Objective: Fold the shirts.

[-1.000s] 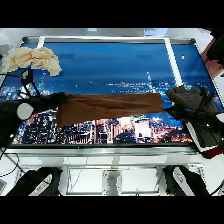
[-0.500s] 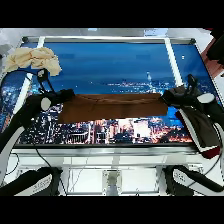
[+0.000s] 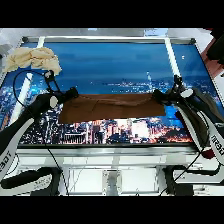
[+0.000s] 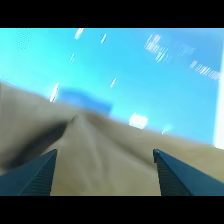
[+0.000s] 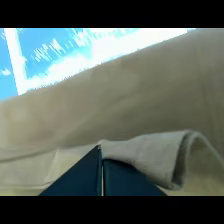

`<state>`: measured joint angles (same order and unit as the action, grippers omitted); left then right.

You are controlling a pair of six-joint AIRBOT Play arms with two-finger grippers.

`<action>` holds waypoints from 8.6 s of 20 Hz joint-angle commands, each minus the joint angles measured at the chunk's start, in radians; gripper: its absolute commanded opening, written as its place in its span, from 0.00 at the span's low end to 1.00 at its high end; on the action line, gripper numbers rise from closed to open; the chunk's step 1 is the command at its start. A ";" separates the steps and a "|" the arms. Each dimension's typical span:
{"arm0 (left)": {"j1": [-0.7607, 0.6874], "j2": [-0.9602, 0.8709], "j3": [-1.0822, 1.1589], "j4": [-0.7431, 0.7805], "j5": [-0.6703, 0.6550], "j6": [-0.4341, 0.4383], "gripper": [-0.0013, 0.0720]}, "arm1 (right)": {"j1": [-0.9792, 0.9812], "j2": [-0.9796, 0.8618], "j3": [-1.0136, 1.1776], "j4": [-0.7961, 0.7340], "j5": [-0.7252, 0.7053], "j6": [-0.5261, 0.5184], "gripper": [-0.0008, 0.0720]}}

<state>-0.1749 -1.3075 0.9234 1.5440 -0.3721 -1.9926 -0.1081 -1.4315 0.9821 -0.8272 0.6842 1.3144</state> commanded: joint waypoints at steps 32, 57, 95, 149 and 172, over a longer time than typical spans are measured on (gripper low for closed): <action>-0.402 -0.543 0.853 -0.348 -0.797 0.586 0.97 | -0.291 -0.097 -0.048 0.171 0.139 -0.187 0.64; -0.419 -0.605 0.853 -0.344 -0.875 0.522 0.03 | -0.255 0.010 0.270 0.233 0.525 -0.269 0.05; -0.185 -0.033 1.049 0.318 -1.141 0.475 0.03 | 0.470 -0.331 0.583 -0.133 0.235 0.213 0.72; -0.181 -0.034 1.049 0.307 -1.179 0.444 0.03 | -0.914 -0.006 0.642 -0.533 1.088 0.208 0.05; -0.181 -0.039 1.046 0.146 -1.095 0.384 0.03 | -0.264 0.092 0.549 -0.450 0.850 0.049 0.57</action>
<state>-0.3557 -1.3460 1.9701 1.6993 -1.4693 -1.6073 -0.4603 -1.3411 1.5307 -1.0840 1.5703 1.3670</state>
